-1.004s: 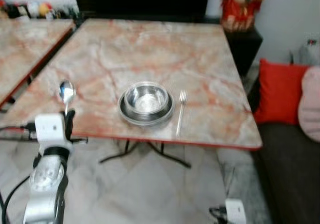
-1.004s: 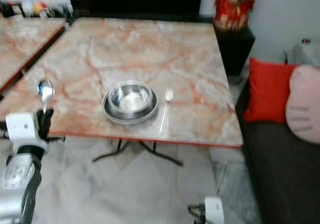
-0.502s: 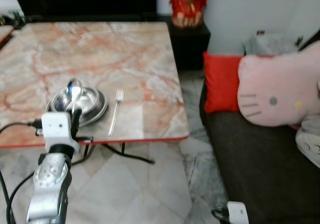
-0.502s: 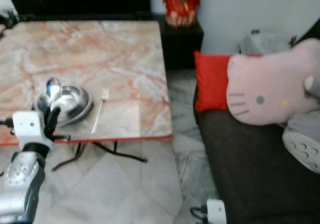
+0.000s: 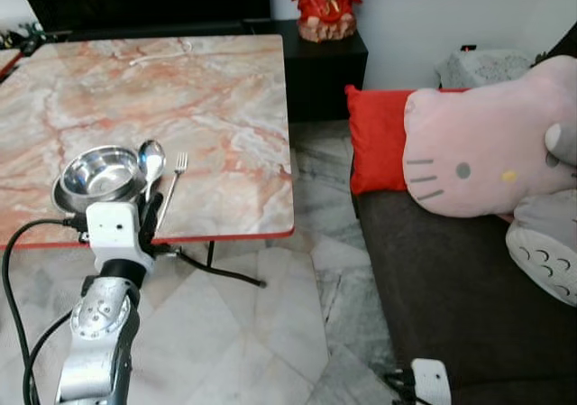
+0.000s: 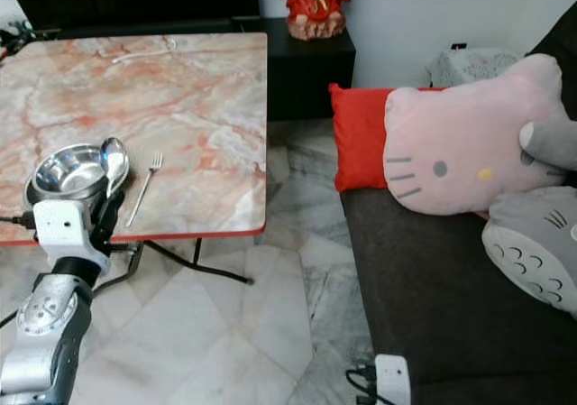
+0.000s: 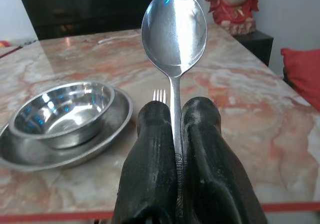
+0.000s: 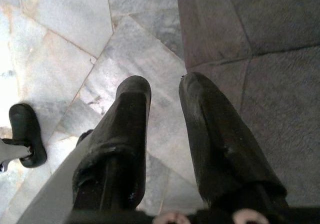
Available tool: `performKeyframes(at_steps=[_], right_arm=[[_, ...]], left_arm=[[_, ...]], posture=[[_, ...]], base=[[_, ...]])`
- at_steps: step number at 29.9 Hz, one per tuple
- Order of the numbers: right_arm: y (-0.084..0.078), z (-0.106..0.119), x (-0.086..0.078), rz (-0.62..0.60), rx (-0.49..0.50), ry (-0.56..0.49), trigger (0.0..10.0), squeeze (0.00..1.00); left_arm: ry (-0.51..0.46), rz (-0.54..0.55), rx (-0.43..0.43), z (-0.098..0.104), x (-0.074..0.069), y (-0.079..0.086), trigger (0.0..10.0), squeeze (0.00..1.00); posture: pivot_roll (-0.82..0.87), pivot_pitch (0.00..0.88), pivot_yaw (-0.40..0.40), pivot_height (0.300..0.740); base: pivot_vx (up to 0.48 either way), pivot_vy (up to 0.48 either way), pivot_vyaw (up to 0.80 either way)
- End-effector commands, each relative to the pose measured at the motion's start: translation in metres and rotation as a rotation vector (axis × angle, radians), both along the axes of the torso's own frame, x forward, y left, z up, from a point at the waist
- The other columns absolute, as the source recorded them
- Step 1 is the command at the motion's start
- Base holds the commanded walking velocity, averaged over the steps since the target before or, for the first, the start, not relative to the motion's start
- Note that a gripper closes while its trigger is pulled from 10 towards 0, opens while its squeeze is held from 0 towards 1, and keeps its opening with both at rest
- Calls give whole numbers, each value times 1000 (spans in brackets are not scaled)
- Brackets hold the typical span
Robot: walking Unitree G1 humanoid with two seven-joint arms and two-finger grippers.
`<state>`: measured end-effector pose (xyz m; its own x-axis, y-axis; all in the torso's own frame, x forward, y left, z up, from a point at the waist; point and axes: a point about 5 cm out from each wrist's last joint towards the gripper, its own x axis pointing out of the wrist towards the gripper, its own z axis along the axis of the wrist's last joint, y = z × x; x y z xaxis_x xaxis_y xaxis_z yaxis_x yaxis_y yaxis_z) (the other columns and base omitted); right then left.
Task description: Setting the table
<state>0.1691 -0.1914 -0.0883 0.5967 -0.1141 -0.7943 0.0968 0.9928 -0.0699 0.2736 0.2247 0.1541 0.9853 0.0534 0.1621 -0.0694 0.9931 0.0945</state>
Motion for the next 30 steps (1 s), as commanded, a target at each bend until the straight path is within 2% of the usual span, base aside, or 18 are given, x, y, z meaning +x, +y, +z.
performKeyframes(at_steps=[1,30], right_arm=[[0,-1,-2,-3,1,11,10000,0],[0,-1,-2,2,5,7,10000,0]], left_arm=[[0,-10,-11,2,-2,0,10000,0],[28,-60,-27,-2,-2,-5,10000,0]], posture=[[-35,116,35,740],[-33,121,34,740]], base=[[0,0,0],[290,0,0]])
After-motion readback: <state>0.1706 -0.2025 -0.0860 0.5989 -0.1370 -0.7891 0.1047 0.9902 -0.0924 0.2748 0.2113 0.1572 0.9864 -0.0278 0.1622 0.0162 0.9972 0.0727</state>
